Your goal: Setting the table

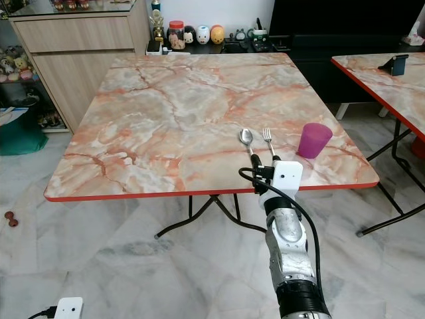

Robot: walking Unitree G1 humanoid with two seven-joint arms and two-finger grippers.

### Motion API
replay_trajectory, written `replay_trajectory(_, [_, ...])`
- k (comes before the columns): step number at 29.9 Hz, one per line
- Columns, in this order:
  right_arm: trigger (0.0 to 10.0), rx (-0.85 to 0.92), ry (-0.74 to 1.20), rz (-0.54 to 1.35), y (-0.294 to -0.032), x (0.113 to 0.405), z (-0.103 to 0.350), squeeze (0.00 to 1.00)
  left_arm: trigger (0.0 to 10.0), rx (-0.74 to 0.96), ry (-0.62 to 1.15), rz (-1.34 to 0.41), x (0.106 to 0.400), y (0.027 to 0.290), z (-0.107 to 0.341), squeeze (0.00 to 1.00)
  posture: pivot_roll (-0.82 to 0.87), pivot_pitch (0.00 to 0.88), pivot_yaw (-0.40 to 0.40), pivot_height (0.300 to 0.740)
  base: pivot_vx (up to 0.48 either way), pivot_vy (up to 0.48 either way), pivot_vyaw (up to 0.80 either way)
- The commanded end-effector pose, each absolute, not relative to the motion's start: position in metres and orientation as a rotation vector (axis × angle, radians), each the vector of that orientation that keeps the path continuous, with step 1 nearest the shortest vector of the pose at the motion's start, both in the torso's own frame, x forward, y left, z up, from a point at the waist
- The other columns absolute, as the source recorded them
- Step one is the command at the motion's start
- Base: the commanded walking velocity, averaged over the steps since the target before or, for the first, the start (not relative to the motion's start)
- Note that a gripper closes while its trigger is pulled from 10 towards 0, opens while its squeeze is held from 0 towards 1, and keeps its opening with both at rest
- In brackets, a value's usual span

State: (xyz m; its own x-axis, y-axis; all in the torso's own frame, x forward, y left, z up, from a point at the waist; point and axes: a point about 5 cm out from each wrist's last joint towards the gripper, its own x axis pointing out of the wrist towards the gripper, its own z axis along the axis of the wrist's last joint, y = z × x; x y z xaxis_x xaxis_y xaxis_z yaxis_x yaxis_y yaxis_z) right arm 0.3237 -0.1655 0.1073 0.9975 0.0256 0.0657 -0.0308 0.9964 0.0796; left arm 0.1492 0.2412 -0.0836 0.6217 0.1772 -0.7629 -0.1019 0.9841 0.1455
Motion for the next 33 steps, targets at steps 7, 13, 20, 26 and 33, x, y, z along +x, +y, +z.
replay_trajectory(7, [10.0, 0.051, -0.087, 0.034, -0.167, 0.323, 0.113, 0.00, 10.0, 0.057, 0.887, 0.169, 0.149, 0.240, -0.084, 0.00, -0.05, 0.000, 0.010, 0.707, 0.326, 0.000, 0.29])
replay_trajectory(13, [10.0, 0.070, -0.086, 0.028, -0.169, 0.323, 0.112, 0.00, 10.0, 0.057, 0.878, 0.165, 0.151, 0.240, -0.083, 0.00, -0.05, 0.000, 0.012, 0.707, 0.363, 0.000, 0.19])
replay_trajectory(20, [10.0, 0.072, -0.088, 0.029, -0.168, 0.323, 0.114, 0.00, 10.0, 0.060, 0.863, 0.160, 0.155, 0.239, -0.082, 0.00, -0.05, 0.000, 0.009, 0.707, 0.364, 0.000, 0.00])
replay_trajectory(26, [10.0, 0.068, -0.075, 0.013, -0.172, 0.321, 0.112, 0.00, 10.0, 0.063, 0.852, 0.154, 0.157, 0.238, -0.081, 0.00, -0.05, 0.000, 0.006, 0.707, 0.150, 0.000, 0.00])
replay_trajectory(33, [10.0, 0.098, -0.049, -0.015, -0.175, 0.321, 0.111, 0.00, 10.0, 0.065, 0.857, 0.162, 0.157, 0.238, -0.081, 0.00, -0.05, 0.000, 0.004, 0.707, 0.000, 0.000, 0.00])
